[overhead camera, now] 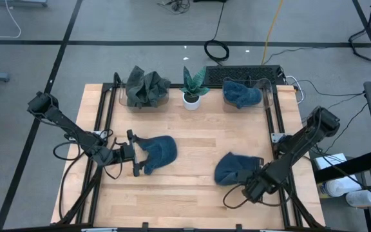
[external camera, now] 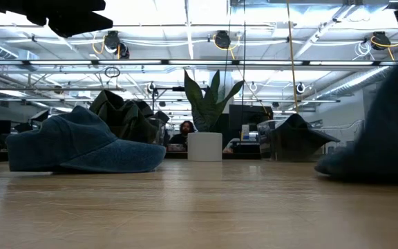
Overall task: Pick & Place hat
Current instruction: Put the right blue cap into the right transparent bin
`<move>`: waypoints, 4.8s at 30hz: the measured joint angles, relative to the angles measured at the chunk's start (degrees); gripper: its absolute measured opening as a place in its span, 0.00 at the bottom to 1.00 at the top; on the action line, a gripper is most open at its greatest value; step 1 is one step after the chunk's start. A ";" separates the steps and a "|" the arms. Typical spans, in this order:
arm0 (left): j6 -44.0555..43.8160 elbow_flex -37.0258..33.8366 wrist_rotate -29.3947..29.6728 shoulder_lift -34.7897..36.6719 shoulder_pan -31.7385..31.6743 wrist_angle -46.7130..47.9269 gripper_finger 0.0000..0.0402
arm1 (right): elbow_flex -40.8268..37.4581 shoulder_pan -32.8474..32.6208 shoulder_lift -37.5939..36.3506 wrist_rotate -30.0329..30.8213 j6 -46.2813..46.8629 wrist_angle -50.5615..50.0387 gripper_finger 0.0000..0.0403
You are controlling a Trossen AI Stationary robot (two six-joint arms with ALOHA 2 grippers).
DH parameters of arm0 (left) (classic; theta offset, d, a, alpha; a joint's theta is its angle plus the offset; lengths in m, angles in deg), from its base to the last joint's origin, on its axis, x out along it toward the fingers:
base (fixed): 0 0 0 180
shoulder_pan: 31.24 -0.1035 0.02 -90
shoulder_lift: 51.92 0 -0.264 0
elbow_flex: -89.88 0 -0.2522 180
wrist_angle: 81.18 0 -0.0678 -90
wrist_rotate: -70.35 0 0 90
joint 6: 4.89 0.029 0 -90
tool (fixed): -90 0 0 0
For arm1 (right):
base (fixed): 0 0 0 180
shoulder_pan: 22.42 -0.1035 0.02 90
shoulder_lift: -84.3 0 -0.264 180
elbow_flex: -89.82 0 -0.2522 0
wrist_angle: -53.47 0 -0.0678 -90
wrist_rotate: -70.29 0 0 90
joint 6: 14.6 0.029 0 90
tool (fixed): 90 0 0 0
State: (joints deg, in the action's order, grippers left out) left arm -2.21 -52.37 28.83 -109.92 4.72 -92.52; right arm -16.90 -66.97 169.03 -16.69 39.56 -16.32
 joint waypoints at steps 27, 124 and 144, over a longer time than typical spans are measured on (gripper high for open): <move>-4.28 0.00 -11.14 -0.02 -3.37 -8.24 0.86 | 5.51 7.43 -15.37 16.76 -58.64 50.51 0.00; 51.02 26.16 -14.22 -14.95 -14.34 -9.73 0.02 | 3.45 6.95 -26.01 44.78 -13.01 57.42 0.58; 78.50 26.16 -1.90 -15.94 -12.28 -18.05 0.02 | 1.31 7.51 -26.37 41.90 -0.85 60.71 0.57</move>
State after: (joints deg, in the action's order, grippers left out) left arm 76.29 -26.21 26.93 -125.85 -7.56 -110.57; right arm -15.58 -59.46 142.66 25.21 38.71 44.40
